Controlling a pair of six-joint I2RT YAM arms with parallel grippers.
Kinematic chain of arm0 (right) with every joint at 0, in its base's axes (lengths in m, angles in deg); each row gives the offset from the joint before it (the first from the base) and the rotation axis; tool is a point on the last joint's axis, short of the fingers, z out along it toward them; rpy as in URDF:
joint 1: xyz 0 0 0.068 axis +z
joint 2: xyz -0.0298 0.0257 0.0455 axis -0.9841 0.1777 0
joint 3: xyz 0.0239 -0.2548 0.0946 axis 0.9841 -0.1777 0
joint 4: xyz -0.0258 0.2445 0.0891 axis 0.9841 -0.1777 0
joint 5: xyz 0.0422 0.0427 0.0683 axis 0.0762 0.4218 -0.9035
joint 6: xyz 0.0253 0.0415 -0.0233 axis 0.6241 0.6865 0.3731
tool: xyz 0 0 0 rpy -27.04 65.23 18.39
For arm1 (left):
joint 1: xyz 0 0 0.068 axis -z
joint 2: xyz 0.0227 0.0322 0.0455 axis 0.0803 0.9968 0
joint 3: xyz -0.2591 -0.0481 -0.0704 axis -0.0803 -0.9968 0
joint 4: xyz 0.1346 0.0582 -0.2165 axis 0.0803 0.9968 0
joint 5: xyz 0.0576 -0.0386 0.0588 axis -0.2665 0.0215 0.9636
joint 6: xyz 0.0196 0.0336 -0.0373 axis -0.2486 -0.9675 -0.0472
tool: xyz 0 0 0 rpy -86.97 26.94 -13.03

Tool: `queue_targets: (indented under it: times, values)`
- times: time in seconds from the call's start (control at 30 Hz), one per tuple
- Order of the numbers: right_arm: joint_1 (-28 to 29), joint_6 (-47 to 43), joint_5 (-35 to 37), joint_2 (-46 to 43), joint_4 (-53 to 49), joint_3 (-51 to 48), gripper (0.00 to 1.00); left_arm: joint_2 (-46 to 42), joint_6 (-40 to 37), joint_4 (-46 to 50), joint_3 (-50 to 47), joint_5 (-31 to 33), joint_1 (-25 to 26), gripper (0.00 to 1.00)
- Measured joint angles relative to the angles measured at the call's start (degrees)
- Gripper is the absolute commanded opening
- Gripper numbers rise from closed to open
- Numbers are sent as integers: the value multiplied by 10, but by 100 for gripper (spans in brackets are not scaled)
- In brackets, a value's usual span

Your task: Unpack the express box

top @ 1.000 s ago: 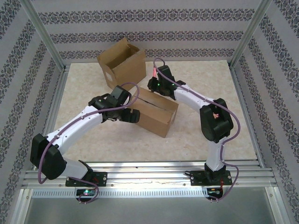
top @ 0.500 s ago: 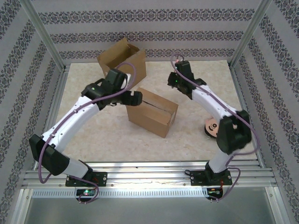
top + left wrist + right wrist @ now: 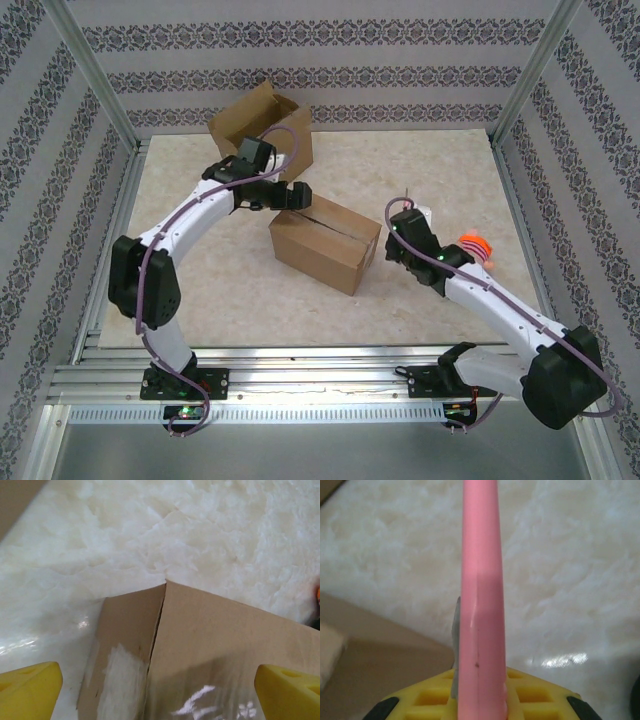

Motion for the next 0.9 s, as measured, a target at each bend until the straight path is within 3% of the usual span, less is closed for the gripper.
queue_targets:
  times: [0.27,0.43,0.63,0.9]
  values:
    - [12,45,-32,61,65,-8,0,-8,22,-81,-74,-58,0,97]
    - [2,42,-42,122,85,31,0,-56,37,-110,-138,-71,-5,97]
    - [-20,13,-90,212,108,102,0,-136,48,-110,-212,-35,-12,98]
    - [-22,-4,-129,286,123,170,0,-186,54,-75,-240,27,-13,100]
